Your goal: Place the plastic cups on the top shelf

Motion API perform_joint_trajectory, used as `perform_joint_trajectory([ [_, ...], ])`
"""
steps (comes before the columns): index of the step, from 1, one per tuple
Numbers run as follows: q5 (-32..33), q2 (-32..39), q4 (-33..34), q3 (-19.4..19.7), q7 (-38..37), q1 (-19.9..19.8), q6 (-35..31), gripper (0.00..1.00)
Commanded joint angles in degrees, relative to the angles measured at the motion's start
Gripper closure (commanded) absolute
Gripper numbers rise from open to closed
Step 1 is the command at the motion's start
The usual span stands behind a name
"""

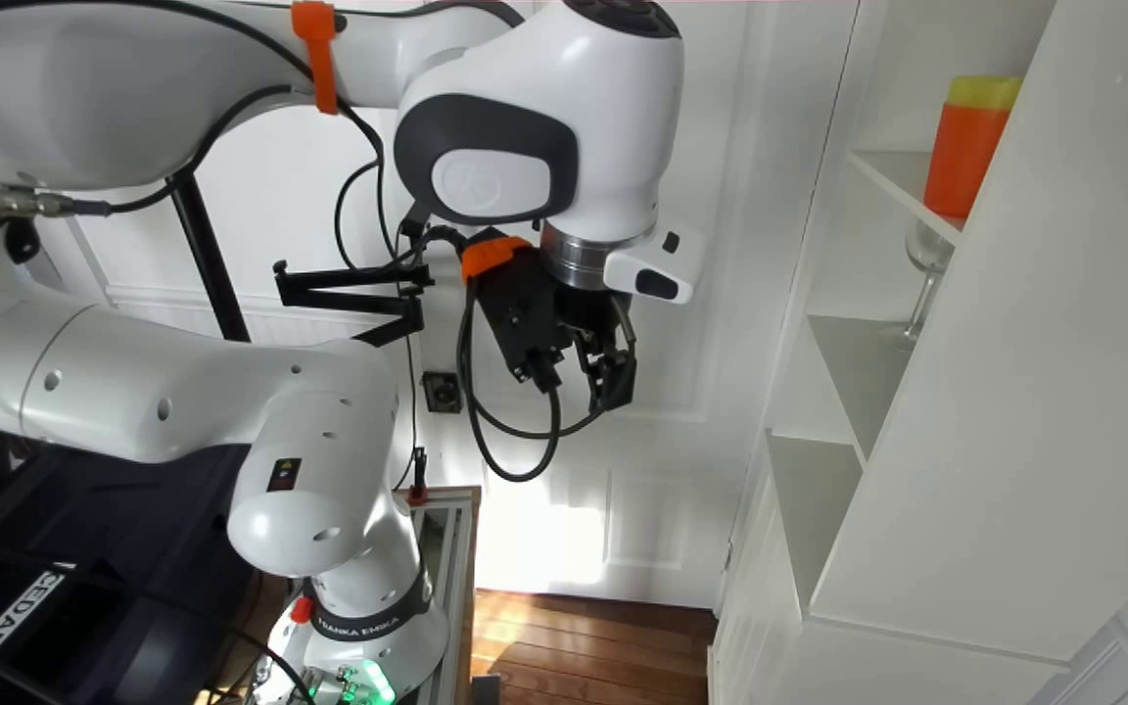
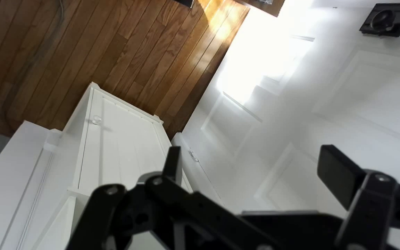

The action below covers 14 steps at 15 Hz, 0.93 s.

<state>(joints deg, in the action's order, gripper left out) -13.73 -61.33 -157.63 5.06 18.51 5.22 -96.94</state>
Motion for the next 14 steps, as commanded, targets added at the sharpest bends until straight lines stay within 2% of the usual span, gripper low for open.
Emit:
perform_joint_trajectory([
  [1,0.28,0.02,0.09,0.31,-0.3,0.41,0.01,0.0],
  [5,0.28,0.02,0.09,0.31,-0.3,0.41,0.01,0.0],
  [10,-0.72,2.57,6.17,-1.79,-0.7,2.75,-7.7,0.0],
  [14,-0.02,4.38,10.65,-4.99,-3.33,3.74,-13.47,0.0],
])
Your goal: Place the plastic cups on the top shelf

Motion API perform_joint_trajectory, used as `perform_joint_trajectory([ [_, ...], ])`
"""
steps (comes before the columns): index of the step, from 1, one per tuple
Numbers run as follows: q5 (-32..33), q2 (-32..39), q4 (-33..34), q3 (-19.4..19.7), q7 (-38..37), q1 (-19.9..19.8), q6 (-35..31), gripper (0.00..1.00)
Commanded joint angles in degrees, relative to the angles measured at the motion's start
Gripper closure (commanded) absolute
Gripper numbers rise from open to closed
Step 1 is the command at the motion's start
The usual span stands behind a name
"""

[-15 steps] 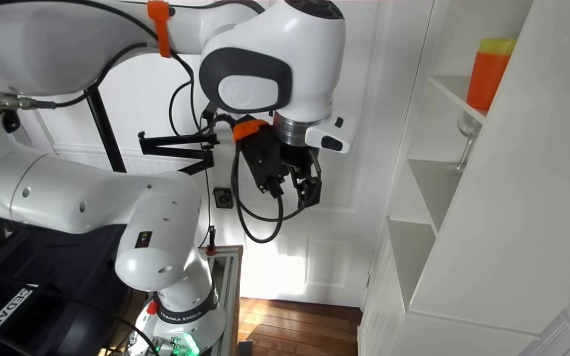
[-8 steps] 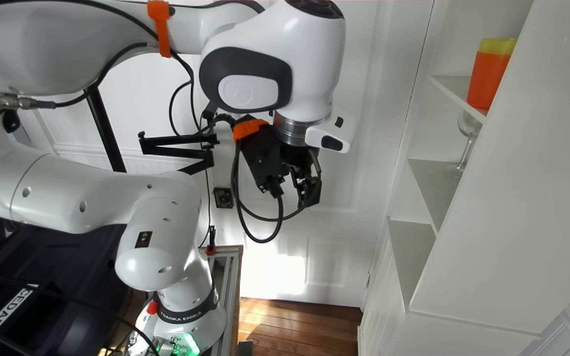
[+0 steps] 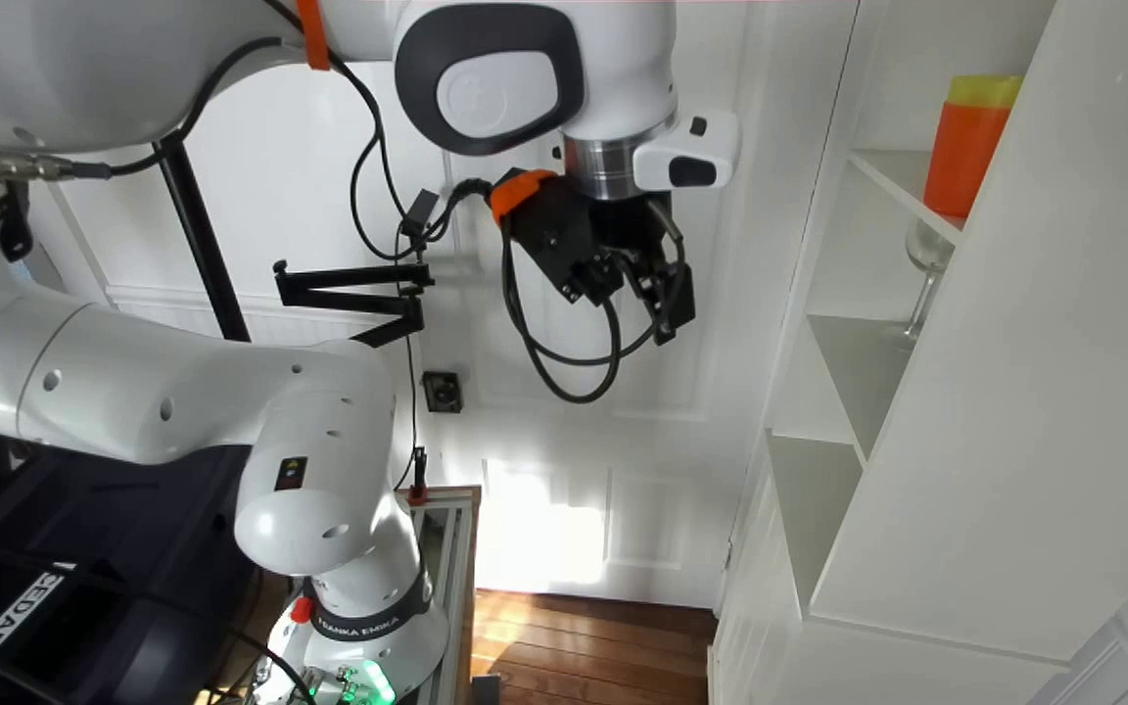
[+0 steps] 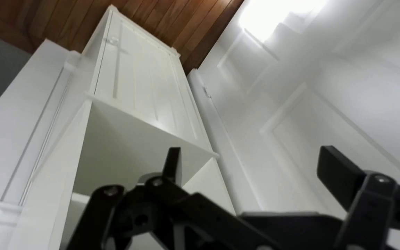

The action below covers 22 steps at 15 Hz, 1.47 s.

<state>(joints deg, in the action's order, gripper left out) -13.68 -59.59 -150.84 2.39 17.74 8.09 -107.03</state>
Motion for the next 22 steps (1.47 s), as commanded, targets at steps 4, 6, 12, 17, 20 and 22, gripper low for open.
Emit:
perform_joint_trajectory([
  [4,0.55,4.45,6.93,-7.07,-9.45,-0.15,-10.46,0.0],
  [6,0.8,5.37,8.36,-8.92,-13.86,-0.87,-13.02,0.0],
  [12,5.92,8.37,13.38,-13.84,-26.32,-6.43,-15.92,0.0],
  [17,11.07,12.46,18.88,-16.52,-32.04,-10.21,-15.48,0.0],
  [20,14.69,14.89,20.8,-17.82,-33.27,-11.42,-15.31,0.0],
  [22,13.9,13.61,18.86,-16.28,-32.46,-9.4,-15.72,0.0],
])
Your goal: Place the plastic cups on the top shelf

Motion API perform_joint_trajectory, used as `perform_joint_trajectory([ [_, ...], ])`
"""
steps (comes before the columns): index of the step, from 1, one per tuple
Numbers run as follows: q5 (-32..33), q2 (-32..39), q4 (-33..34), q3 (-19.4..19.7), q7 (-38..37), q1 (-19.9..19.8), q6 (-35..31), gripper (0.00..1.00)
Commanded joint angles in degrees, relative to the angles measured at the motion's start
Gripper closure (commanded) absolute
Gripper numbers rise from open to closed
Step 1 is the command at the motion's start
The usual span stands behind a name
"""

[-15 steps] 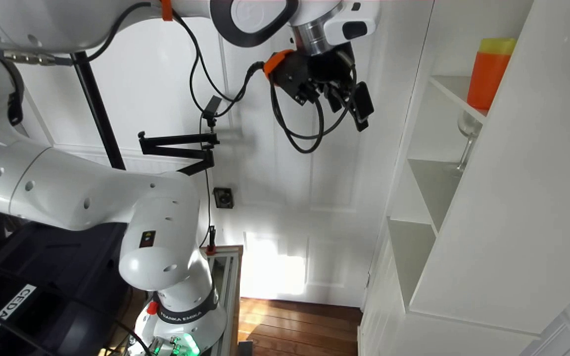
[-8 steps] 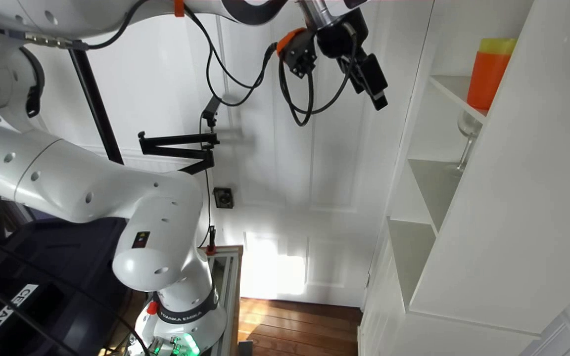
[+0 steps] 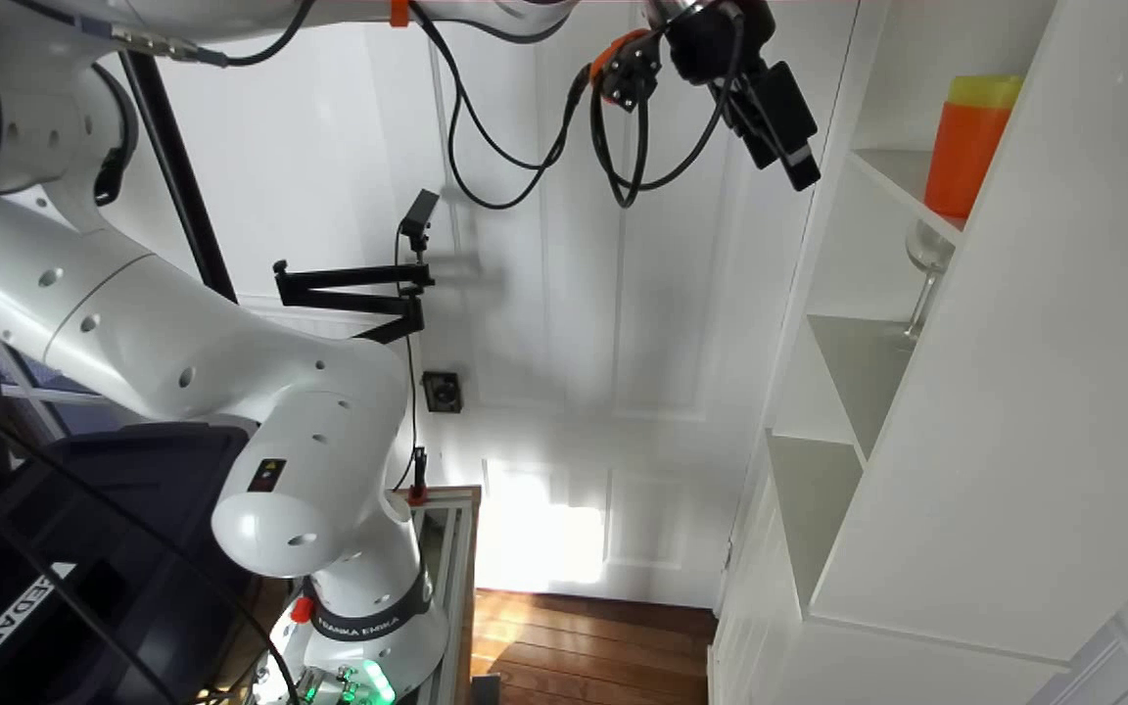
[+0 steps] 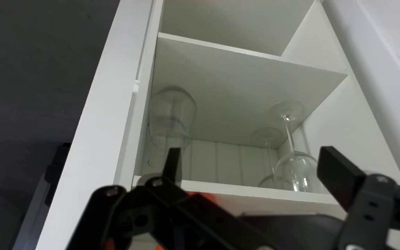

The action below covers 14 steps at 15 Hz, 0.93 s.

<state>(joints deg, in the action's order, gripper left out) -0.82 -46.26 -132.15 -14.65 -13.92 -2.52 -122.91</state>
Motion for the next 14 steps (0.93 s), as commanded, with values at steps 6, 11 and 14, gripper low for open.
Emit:
perform_joint_trajectory([
  [6,2.12,2.12,0.12,-0.24,-2.64,-0.04,-2.97,0.0],
  [11,2.44,4.7,0.71,-0.66,-4.86,-0.78,-7.66,0.0],
  [14,4.52,6.0,1.35,-1.22,-6.96,-2.2,-8.03,0.0],
])
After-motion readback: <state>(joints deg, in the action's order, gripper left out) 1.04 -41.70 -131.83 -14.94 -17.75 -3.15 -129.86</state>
